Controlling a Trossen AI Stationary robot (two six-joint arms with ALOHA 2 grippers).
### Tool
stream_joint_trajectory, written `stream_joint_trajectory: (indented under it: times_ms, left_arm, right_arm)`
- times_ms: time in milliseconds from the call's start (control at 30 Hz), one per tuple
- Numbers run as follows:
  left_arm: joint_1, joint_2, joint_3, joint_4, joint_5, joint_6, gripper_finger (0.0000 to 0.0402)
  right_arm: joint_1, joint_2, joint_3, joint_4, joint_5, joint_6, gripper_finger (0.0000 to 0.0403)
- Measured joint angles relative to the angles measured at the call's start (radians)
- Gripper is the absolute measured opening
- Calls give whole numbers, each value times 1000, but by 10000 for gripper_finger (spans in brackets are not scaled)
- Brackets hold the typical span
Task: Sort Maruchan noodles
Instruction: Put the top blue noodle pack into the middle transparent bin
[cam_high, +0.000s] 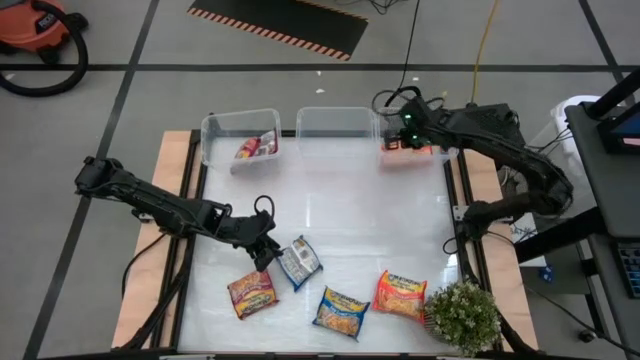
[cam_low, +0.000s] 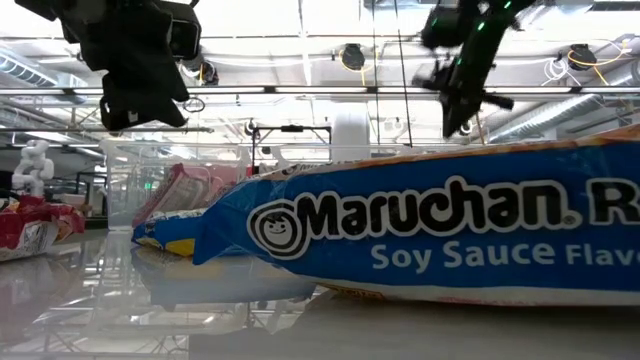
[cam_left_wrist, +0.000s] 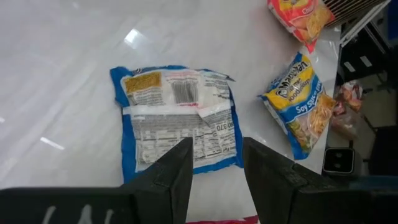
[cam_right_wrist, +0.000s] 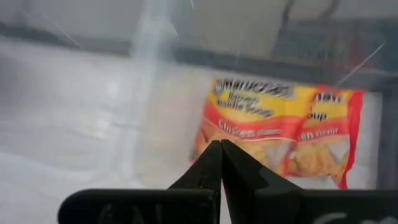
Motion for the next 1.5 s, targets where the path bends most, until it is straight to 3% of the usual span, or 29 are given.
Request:
stream_joint_trajectory:
  times_ms: [167, 333, 467, 633, 833, 1067, 1167, 1333, 1500]
  left_arm:
    - [0, 0, 0, -58, -1, -20, 143]
    - [-4, 0, 1, -223, -11, -7, 143]
    - [-20, 0, 1, -279, -13, 158, 143]
    - [-47, 21, 1, -298, -13, 470, 144]
    - [-47, 82, 1, -218, -16, 616, 144]
    - [-45, 221, 1, -89, -6, 655, 144]
    - [-45, 254, 1, -87, -59, 581, 144]
    - [-45, 286, 1, -52, -58, 592, 145]
    - [-45, 329, 1, -8, -55, 624, 190]
  right_arm:
    - [59, -158, 0, 4, -19, 50, 4]
    - [177, -267, 0, 4, -52, 107, 4]
    - [322, -296, 0, 8, -58, 173, 4]
    - [510, -288, 1, 79, -51, 234, 4]
    - [662, -246, 1, 268, 20, 273, 4]
    - [752, -180, 1, 393, 52, 251, 4]
    - [774, -164, 1, 389, 51, 248, 4]
    - [787, -158, 1, 380, 48, 218, 4]
    - [781, -168, 1, 365, -1, 140, 4]
